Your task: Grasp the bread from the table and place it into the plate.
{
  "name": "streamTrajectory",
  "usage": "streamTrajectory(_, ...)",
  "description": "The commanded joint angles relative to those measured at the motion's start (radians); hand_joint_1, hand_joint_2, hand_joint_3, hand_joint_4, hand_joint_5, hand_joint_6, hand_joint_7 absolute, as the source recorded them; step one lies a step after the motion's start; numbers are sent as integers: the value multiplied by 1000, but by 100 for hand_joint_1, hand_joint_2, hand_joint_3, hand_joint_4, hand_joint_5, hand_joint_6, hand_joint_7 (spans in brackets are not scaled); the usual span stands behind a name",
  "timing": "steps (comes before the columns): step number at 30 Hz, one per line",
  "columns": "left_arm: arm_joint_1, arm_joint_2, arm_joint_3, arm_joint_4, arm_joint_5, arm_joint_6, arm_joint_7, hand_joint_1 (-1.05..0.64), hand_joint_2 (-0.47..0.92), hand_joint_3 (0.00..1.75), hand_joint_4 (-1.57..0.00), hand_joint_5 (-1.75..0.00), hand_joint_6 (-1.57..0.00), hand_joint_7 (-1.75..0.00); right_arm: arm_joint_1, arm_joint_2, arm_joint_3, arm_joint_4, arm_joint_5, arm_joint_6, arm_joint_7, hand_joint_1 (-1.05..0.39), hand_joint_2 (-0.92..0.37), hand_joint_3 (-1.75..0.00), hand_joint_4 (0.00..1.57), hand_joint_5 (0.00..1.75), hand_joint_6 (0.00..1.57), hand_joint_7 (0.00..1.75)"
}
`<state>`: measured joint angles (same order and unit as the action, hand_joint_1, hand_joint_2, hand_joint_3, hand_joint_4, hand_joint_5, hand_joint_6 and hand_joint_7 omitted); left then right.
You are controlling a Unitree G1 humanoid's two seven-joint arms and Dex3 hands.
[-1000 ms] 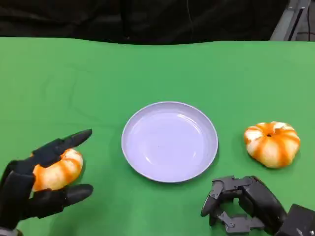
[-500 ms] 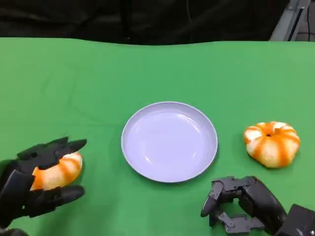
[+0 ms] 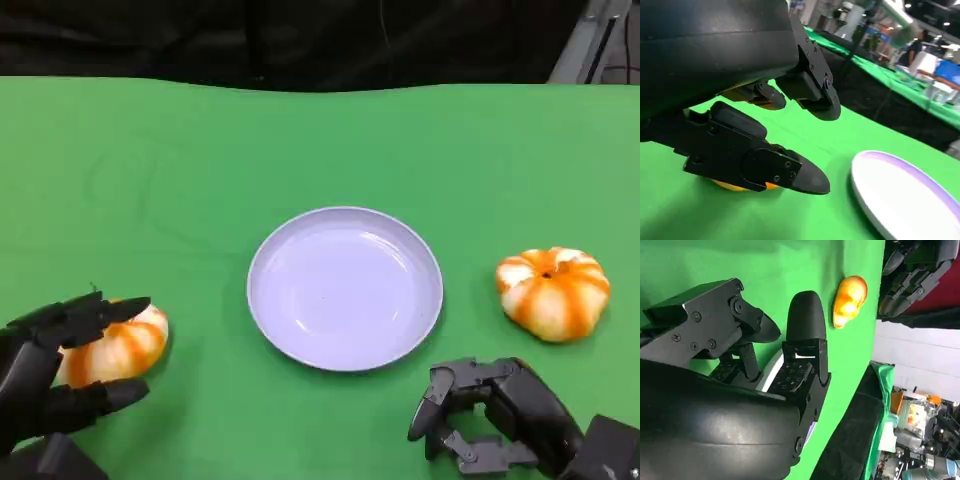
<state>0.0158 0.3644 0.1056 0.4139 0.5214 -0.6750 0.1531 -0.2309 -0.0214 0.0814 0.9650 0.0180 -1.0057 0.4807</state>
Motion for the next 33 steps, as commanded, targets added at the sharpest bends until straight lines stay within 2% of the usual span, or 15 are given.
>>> streamTrajectory(1, -22, 37, -21, 29, -4, 20, 31, -72, 92, 6, -48, 0, -76, -1, -2, -14, -12, -3, 17, 1, 4, 3, -59, -100, 96, 134, 100, 96)
streamTrajectory(12, -103, 68, -63, 186, -22, -6, 69, -76, 92, 7, -50, -1, -75, 0, 0, -15, -13, -4, 17, -6, 3, 4, -59, -100, 96, 134, 99, 98)
streamTrajectory(25, -115, 84, -91, 214, -33, -20, 96, -77, 92, 8, -50, 0, -75, 0, 0, -15, -13, -4, 17, -7, 3, 4, -59, -100, 96, 134, 99, 99)
streamTrajectory(28, -176, 79, -113, 314, -64, 16, 44, -78, 92, 8, -48, 0, -74, 0, 5, -17, -12, -15, 16, 2, 2, 5, -59, -100, 96, 135, 99, 99)
streamTrajectory(33, -223, 83, -145, 397, -62, 11, 51, -77, 92, 8, -48, 0, -74, 0, 6, -19, -11, -15, 8, -2, -4, 5, -59, -100, 96, 135, 99, 98)
